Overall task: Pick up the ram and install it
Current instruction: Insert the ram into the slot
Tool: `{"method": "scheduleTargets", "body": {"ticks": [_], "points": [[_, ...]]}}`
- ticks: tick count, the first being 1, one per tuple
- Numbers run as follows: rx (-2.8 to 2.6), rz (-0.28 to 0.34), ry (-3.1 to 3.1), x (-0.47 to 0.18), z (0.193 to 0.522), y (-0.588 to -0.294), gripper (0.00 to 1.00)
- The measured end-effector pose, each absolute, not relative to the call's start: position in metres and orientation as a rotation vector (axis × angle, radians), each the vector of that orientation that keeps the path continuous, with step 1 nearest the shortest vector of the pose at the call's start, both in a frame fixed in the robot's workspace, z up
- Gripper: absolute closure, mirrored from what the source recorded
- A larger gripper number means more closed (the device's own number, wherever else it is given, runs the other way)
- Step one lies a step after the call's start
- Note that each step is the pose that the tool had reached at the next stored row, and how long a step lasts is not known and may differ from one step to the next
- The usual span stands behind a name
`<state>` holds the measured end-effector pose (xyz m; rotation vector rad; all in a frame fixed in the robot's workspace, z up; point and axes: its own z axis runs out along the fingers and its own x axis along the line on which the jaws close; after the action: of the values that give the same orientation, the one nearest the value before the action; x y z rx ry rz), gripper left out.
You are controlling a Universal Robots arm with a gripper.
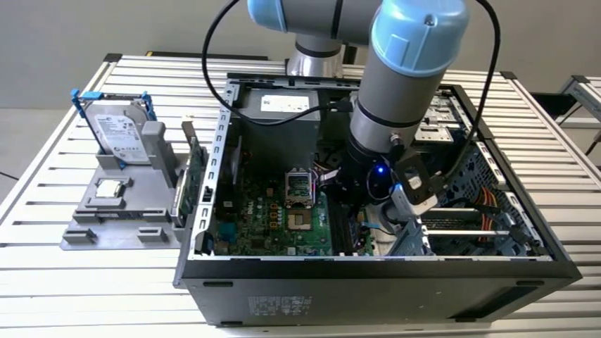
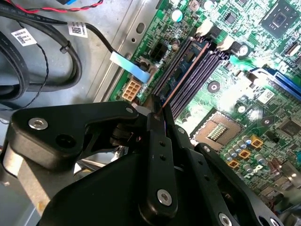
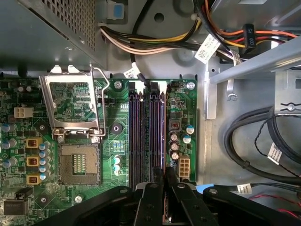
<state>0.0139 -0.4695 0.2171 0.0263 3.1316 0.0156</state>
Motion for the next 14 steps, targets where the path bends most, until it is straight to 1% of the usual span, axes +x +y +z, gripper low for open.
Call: {"method": "scheduleTargets", "body": {"ticks": [14], "points": [[0.049,0.016,3.133,0.0140,0.2156,-0.4701,1.00]]}}
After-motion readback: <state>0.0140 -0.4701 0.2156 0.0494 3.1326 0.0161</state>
